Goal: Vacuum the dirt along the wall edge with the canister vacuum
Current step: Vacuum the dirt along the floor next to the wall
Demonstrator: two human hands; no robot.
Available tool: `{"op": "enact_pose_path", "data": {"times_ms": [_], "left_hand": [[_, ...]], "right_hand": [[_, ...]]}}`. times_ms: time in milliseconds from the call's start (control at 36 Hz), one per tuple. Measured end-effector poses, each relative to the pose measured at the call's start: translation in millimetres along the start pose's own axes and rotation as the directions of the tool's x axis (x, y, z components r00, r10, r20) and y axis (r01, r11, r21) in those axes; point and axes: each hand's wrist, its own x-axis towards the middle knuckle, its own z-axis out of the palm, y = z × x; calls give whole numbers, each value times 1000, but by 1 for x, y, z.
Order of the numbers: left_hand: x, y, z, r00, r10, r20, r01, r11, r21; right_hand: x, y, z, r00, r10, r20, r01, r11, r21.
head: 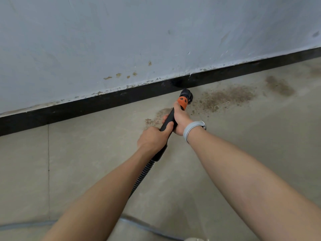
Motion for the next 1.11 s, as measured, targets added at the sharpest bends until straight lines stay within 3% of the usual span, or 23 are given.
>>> {"op": "enact_pose_path", "data": {"times_ms": [222,639,861,1111], "left_hand": [[-23,-28,-3,999,-34,-32,33,999,-30],[-80,-121,-57,954,-201,-222,179,977,-115],[-111,-145,-56,948,-232,-219,193,964,-185],[-136,-151,-52,959,-217,-180,192,970,-147]], "right_hand": [[-15,24,10,998,18,56,-17,1000,-20],[-75,86,96,950,134,281,-108,988,-108],[-93,114,101,939,165,303,-132,983,-124],[-107,138,91,954,168,249,-154,985,-75]]}}
